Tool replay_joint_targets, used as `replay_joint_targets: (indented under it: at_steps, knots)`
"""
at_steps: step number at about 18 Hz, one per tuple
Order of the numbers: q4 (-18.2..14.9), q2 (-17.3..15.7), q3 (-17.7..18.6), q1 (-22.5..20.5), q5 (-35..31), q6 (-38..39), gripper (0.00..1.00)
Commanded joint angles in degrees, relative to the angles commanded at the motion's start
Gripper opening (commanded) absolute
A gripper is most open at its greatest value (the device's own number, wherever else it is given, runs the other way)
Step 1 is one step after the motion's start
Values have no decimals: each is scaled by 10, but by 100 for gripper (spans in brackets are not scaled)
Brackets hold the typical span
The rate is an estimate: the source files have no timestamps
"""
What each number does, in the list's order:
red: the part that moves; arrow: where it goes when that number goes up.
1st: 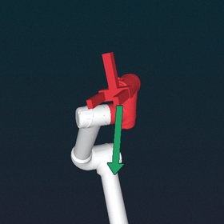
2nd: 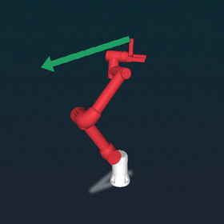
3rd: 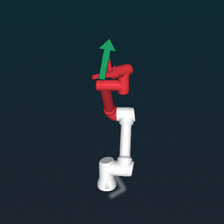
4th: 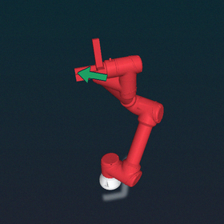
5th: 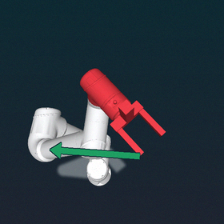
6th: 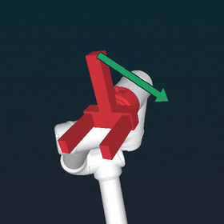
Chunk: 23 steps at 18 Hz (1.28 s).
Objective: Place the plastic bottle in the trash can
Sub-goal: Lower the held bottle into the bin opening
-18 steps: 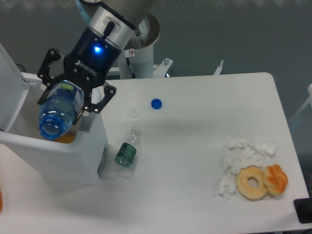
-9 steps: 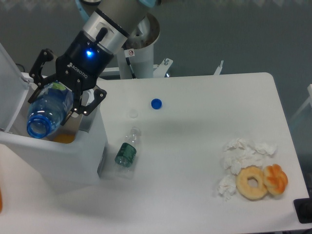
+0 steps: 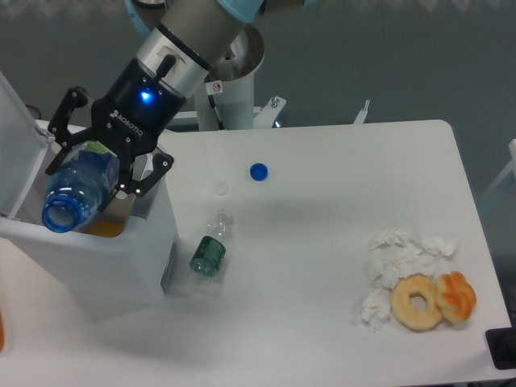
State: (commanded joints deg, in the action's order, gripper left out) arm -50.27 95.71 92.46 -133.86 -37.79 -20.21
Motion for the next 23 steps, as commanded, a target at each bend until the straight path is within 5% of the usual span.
replay_joint_targets:
  at_steps: [20, 23]
  knots:
    - [0, 11, 26, 22, 0, -44, 76]
    - [0, 11, 26, 22, 0, -44, 85]
